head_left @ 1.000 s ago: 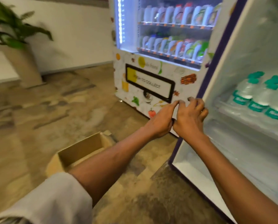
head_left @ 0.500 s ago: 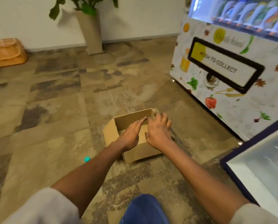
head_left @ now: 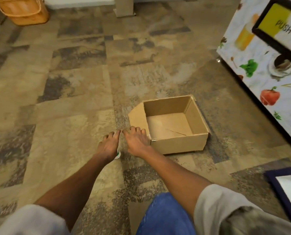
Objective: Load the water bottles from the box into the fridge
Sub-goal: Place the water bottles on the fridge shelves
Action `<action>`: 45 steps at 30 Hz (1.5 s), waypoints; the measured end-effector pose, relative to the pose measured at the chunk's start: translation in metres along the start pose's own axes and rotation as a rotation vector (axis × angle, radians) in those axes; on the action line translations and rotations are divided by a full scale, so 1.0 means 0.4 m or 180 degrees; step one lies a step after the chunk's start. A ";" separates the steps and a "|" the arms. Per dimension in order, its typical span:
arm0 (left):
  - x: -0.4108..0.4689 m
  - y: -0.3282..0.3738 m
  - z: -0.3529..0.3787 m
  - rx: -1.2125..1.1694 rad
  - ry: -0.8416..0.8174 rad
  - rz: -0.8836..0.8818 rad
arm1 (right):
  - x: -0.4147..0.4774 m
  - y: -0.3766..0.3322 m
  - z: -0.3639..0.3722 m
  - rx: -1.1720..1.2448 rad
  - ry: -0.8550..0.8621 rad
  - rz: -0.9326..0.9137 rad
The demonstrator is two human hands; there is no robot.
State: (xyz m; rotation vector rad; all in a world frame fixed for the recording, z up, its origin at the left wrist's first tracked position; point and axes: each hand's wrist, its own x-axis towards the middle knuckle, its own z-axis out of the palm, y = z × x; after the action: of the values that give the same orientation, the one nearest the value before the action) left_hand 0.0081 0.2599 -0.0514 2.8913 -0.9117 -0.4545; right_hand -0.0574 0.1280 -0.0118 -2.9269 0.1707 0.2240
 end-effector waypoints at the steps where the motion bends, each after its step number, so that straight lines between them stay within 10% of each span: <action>1: -0.001 -0.020 0.015 -0.0022 -0.0068 -0.0079 | 0.016 -0.017 0.018 0.0015 -0.0066 -0.0064; 22: 0.035 -0.099 0.164 -0.1099 0.0023 -0.0296 | 0.100 -0.108 0.252 -0.0011 -0.0221 -0.0123; 45: 0.055 0.576 0.114 -0.1242 -0.0057 0.1807 | -0.371 0.434 -0.031 0.1037 0.0459 0.1356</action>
State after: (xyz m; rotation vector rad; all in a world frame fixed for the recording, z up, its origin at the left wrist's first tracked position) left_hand -0.1148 0.0590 -0.0636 2.1616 -1.3958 -0.5269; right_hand -0.2239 -0.0286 -0.0090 -2.5498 0.7765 0.0391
